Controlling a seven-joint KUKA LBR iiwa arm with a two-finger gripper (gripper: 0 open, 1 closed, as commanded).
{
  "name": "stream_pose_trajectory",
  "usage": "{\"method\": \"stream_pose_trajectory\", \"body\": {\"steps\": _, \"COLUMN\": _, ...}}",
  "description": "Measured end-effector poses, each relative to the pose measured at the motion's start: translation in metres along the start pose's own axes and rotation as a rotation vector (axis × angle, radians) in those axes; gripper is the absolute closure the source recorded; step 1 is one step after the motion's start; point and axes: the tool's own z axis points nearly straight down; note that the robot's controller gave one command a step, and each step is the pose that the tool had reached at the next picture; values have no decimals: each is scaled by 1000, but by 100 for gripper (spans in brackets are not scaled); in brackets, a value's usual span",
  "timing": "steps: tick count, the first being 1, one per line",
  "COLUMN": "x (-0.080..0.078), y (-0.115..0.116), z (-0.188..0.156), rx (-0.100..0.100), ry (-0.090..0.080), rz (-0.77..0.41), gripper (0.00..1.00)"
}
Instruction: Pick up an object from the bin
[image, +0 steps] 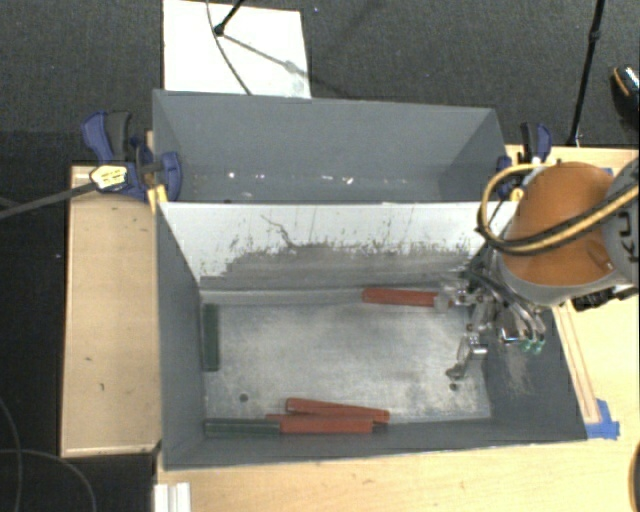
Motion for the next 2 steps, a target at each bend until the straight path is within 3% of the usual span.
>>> {"method": "stream_pose_trajectory", "body": {"steps": 1, "x": -62, "y": 18, "z": 49, "rx": -1, "ry": -2, "rz": -123, "gripper": 0}}
{"method": "stream_pose_trajectory", "body": {"steps": 2, "x": -62, "y": -44, "z": 76, "rx": 0, "ry": 1, "rz": 188, "gripper": 0}}
